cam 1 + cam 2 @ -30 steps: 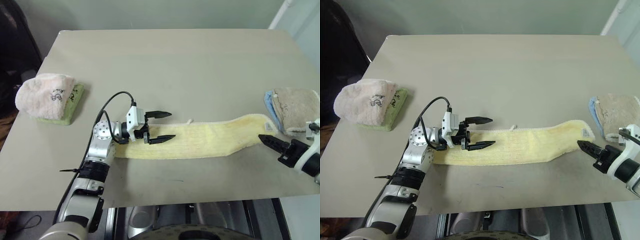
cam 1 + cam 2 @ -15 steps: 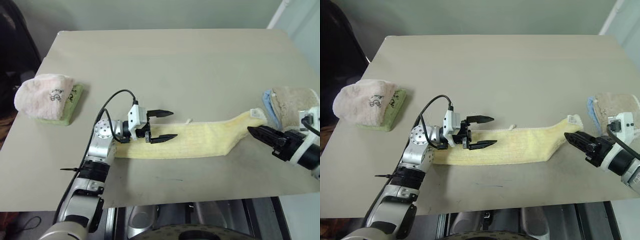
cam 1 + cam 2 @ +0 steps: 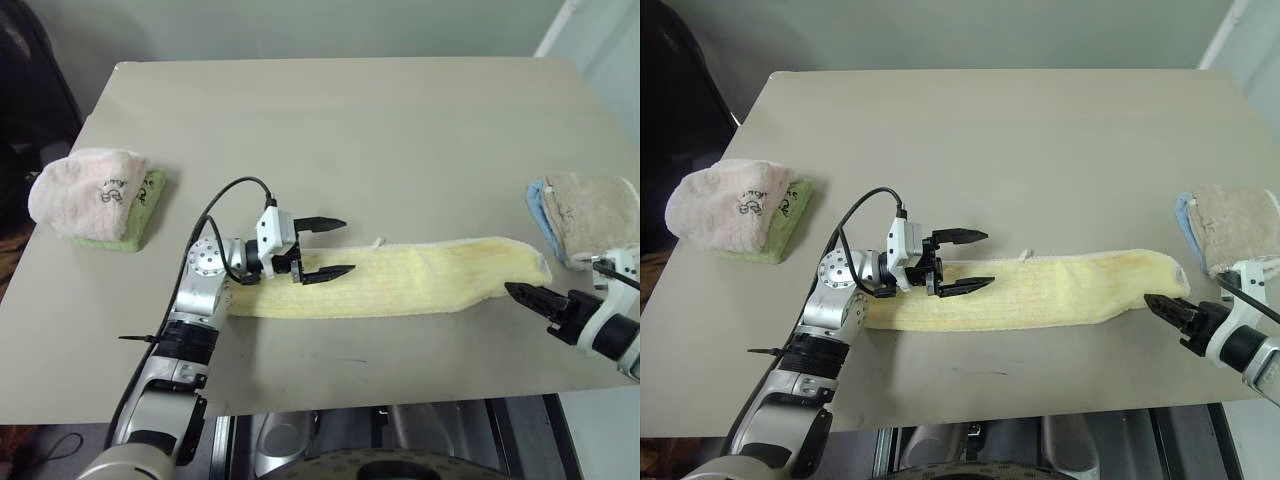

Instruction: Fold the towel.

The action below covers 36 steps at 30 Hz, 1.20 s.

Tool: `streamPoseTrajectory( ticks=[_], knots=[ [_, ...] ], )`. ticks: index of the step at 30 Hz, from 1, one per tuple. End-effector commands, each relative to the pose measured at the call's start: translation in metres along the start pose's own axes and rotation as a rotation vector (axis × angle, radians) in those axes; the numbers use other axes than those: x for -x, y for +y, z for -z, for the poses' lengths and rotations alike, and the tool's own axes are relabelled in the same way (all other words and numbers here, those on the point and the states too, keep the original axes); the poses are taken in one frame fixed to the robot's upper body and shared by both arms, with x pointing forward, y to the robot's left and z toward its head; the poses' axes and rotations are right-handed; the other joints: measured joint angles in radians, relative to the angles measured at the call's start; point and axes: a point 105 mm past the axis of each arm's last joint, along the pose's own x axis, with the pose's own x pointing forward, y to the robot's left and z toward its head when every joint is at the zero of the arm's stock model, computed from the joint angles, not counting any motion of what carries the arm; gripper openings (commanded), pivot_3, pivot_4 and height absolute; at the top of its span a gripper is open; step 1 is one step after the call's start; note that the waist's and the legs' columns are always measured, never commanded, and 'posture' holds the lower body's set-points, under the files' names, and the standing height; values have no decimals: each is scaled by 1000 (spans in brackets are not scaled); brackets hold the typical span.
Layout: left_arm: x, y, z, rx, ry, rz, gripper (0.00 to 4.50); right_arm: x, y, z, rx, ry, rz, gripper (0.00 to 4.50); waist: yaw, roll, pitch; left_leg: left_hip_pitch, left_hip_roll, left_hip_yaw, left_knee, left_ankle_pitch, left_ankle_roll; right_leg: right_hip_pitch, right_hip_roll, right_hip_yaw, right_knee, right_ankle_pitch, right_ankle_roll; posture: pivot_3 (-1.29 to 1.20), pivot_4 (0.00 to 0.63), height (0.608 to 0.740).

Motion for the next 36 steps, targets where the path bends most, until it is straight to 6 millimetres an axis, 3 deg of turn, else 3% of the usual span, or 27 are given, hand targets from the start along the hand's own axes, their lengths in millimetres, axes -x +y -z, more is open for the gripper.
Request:
streamPoseTrajectory(
  ticks=[1,8,17,23,29,36],
  knots=[
    [1,-1,-2,-23,-10,0,4047,4,-3,-2,-116,-21,-13,1548,0,0,0,0,0,0,0,0,0,0,0,0,0,0,0,0,150,703],
    [2,-1,1,-19,-12,-1,4047,11,-23,-7,-405,-116,12,1548,0,0,0,0,0,0,0,0,0,0,0,0,0,0,1,0,150,703],
    [3,0,4,-13,-13,3,4047,9,-33,-4,-560,-200,60,1548,0,0,0,0,0,0,0,0,0,0,0,0,0,0,1,0,150,703],
    [1,1,5,-11,-14,4,4047,7,-36,-14,-597,-263,51,1548,0,0,0,0,-1,0,0,0,1,0,-1,0,0,0,1,0,150,703],
    [1,1,6,-13,-15,2,4047,1,-36,-15,-522,-262,89,1548,0,0,0,0,-1,0,0,0,1,0,-1,0,0,0,1,0,150,703],
    [2,1,7,-16,-12,-4,4047,0,-23,-14,-481,-233,18,1548,0,0,0,0,-1,0,0,0,1,0,-1,0,0,0,1,0,150,703]
  ],
)
